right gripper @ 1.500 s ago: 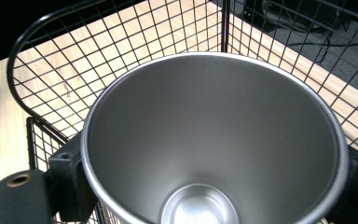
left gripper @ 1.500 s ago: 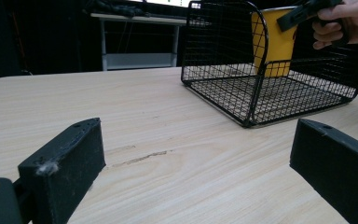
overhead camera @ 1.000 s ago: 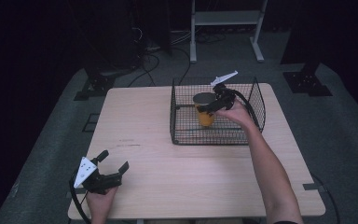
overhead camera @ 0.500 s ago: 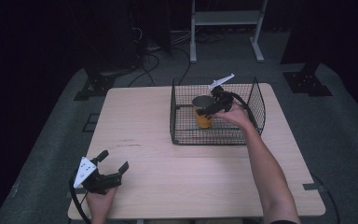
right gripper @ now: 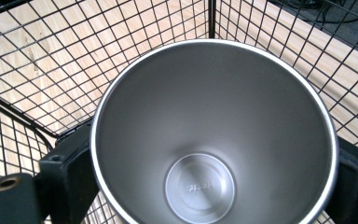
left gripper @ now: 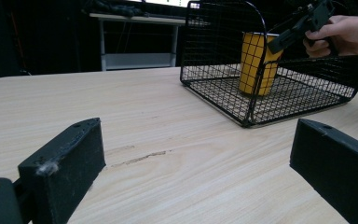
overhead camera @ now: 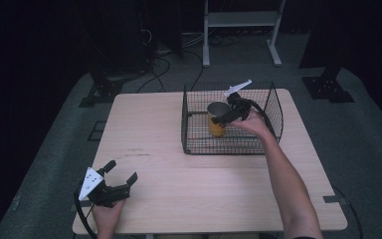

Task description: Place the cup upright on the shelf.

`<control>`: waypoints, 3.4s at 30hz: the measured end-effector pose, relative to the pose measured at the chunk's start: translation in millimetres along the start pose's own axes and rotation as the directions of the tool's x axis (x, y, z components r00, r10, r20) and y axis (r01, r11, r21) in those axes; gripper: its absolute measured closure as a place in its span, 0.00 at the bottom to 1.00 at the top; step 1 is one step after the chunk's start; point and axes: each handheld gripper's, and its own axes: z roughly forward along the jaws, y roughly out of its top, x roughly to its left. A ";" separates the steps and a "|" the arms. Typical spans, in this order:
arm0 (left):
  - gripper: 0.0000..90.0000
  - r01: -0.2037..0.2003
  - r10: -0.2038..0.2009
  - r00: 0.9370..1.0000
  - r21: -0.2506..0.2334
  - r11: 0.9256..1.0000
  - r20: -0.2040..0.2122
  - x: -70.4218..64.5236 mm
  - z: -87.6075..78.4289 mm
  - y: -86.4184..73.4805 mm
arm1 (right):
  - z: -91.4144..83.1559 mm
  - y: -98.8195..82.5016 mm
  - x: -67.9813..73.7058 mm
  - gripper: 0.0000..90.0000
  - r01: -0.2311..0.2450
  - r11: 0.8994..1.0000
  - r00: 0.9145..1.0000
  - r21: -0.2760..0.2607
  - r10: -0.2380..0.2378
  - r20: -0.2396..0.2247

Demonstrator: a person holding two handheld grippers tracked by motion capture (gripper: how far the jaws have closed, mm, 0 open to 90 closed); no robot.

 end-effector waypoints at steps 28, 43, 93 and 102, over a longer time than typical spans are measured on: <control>0.03 -0.003 0.003 1.000 0.006 1.000 -0.003 -0.8 0.6 -0.1 | -25.6 11.1 8.0 0.03 0.029 0.994 0.999 -0.103 -0.024 0.049; 0.03 -0.007 0.007 1.000 0.010 1.000 -0.008 -1.0 1.0 0.0 | -50.2 16.0 11.4 0.03 0.032 0.985 0.999 -0.172 -0.024 0.049; 0.03 -0.014 0.014 1.000 0.010 1.000 -0.003 -2.4 1.2 0.1 | -103.6 -24.8 45.3 0.03 0.005 0.985 0.999 -0.172 -0.014 -0.052; 0.03 -0.015 0.015 1.000 0.011 1.000 -0.003 -2.5 1.2 0.1 | -108.2 -36.0 50.8 0.03 0.006 0.986 0.998 -0.167 -0.017 -0.061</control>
